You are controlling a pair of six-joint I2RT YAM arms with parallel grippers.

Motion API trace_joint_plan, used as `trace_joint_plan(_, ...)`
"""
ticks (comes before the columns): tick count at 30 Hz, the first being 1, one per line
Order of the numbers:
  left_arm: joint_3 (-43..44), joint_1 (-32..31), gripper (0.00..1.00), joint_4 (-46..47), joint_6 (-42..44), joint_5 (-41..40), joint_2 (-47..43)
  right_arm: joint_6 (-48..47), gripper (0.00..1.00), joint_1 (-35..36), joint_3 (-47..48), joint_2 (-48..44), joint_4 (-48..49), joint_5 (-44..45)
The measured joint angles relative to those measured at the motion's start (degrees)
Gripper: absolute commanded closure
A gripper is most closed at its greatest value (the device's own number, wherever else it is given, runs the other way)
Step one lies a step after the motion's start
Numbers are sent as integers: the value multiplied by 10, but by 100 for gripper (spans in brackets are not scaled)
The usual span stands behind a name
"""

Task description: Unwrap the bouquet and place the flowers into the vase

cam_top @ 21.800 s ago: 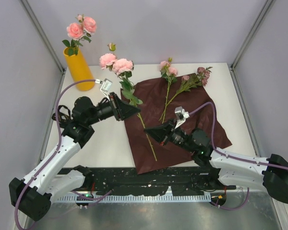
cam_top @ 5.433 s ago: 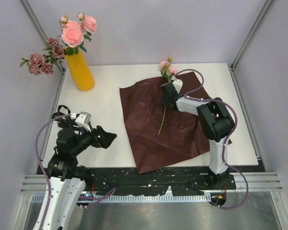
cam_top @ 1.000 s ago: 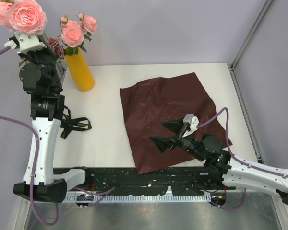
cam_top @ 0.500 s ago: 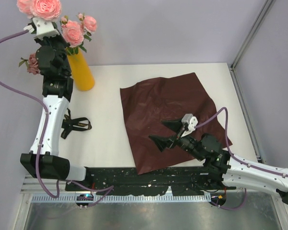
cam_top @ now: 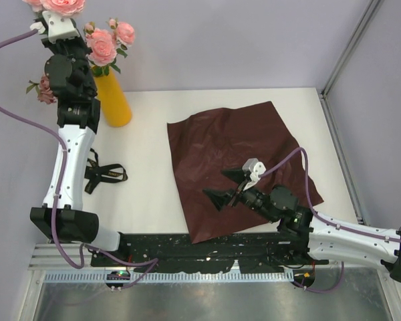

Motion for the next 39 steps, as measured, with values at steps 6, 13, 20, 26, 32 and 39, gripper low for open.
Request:
trace_joint_plan(6, 16, 0, 100, 2, 3, 0, 24, 0, 4, 0, 6, 12, 9, 2)
trace_joint_plan(13, 16, 5, 100, -18, -7, 0, 53, -2, 4, 0, 9, 13, 6, 4)
trace_joint_plan(20, 2, 11, 100, -28, -33, 1, 65, -6, 5, 0, 25, 13, 4, 3)
trace_joint_plan(26, -2, 19, 100, -43, -63, 9, 81, -6, 5, 0, 25, 12, 4, 1)
trace_joint_plan(32, -10, 22, 100, -45, -78, 3, 112, -12, 5, 0, 30, 11, -6, -1)
trace_joint_plan(39, -17, 27, 100, -42, -80, -9, 147, -13, 4, 0, 34, 9, -7, -5)
